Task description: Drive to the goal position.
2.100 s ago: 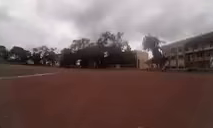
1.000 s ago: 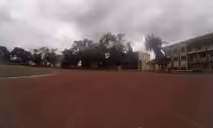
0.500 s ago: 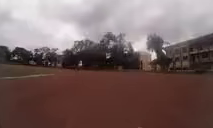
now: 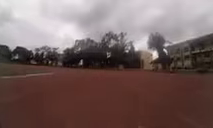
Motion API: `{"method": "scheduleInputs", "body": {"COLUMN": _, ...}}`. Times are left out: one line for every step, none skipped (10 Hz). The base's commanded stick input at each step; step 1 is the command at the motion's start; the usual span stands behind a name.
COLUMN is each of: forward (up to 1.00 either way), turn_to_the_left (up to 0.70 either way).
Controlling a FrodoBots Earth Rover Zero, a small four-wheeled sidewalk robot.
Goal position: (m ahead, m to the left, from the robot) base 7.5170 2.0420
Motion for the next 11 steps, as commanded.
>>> {"method": "scheduleInputs", "body": {"forward": 0.70, "turn_to_the_left": 0.00}}
{"method": "scheduleInputs", "body": {"forward": 0.70, "turn_to_the_left": 0.00}}
{"method": "scheduleInputs", "body": {"forward": 0.70, "turn_to_the_left": 0.00}}
{"method": "scheduleInputs", "body": {"forward": 0.70, "turn_to_the_left": 0.00}}
{"method": "scheduleInputs", "body": {"forward": 0.70, "turn_to_the_left": 0.00}}
{"method": "scheduleInputs", "body": {"forward": 0.70, "turn_to_the_left": 0.00}}
{"method": "scheduleInputs", "body": {"forward": 0.70, "turn_to_the_left": 0.00}}
{"method": "scheduleInputs", "body": {"forward": 0.70, "turn_to_the_left": 0.00}}
{"method": "scheduleInputs", "body": {"forward": 0.70, "turn_to_the_left": 0.00}}
{"method": "scheduleInputs", "body": {"forward": 0.70, "turn_to_the_left": 0.00}}
{"method": "scheduleInputs", "body": {"forward": 0.70, "turn_to_the_left": 0.00}}
